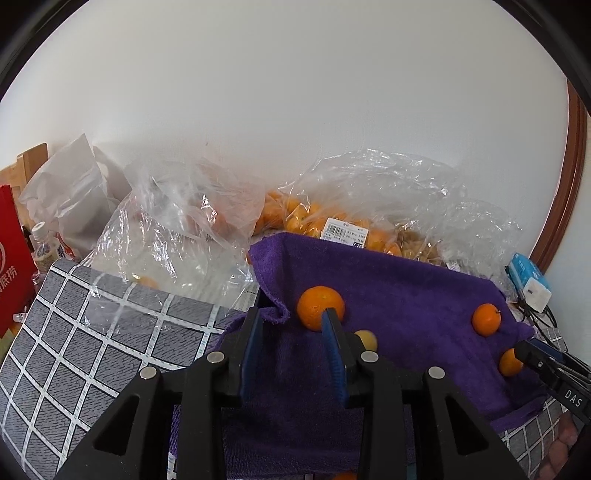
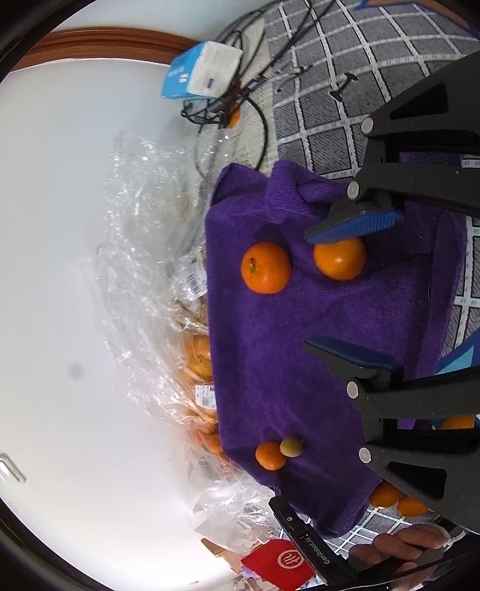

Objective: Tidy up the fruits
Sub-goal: 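Move both grippers back toward the fruit pile beside the towel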

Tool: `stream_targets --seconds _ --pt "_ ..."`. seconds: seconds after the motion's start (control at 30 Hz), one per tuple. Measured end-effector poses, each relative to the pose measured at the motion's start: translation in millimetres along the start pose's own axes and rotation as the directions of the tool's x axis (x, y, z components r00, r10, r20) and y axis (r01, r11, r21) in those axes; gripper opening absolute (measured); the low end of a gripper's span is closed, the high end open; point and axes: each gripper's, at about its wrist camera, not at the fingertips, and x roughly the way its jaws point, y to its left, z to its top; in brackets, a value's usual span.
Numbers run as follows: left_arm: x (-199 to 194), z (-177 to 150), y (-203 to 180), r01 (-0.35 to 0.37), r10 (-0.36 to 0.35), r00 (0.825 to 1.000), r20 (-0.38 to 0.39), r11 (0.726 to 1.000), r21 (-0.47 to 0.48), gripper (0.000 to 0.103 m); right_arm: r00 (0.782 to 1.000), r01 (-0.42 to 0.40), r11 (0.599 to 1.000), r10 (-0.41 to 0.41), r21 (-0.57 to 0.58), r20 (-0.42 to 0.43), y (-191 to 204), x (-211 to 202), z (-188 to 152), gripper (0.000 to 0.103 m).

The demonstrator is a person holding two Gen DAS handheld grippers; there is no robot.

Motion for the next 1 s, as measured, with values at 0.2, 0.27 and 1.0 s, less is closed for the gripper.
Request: stream_targets --seconds 0.2,0.27,1.0 --pt "-14.6 8.3 -4.8 0.023 -0.024 0.999 0.028 1.0 0.019 0.031 1.0 -0.012 0.999 0.012 -0.031 0.019 15.7 -22.4 1.1 0.046" --pt "-23.8 12.2 -4.9 0.028 -0.029 0.998 0.051 0.999 0.016 0.031 0.999 -0.051 0.999 0.051 -0.017 -0.017 18.2 -27.9 -6.1 0.046" --pt "-68.2 -51.4 70.3 -0.009 0.011 0.994 -0.108 1.0 0.014 0.032 0.935 -0.291 0.948 0.252 -0.133 -0.251 77.4 -21.0 -69.7 0.045"
